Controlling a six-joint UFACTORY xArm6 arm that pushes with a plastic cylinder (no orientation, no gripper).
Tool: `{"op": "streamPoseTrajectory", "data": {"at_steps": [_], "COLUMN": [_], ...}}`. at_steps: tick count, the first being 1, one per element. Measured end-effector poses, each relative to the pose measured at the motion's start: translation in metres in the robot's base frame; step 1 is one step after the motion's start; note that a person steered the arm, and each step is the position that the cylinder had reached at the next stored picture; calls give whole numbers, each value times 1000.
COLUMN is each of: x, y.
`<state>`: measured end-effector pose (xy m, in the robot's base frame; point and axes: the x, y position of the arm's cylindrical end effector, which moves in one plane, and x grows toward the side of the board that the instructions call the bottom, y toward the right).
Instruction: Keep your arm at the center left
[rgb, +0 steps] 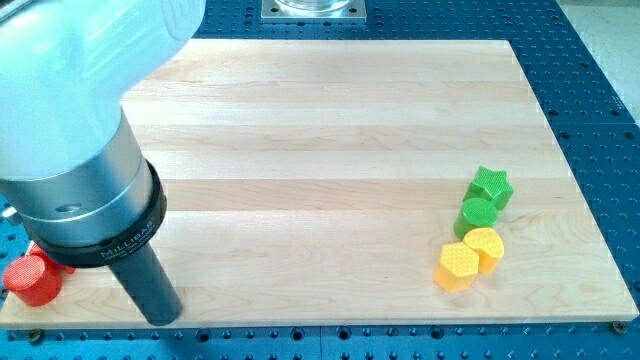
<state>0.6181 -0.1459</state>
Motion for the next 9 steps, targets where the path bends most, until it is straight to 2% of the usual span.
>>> {"op": "streamPoseTrajectory", "data": {"at_steps": [1,2,3,4,5,6,9], "x": [-23,-72,-131,-164,-171,-172,-170], "y": [36,73,50,-18,-101,-156,-159]}}
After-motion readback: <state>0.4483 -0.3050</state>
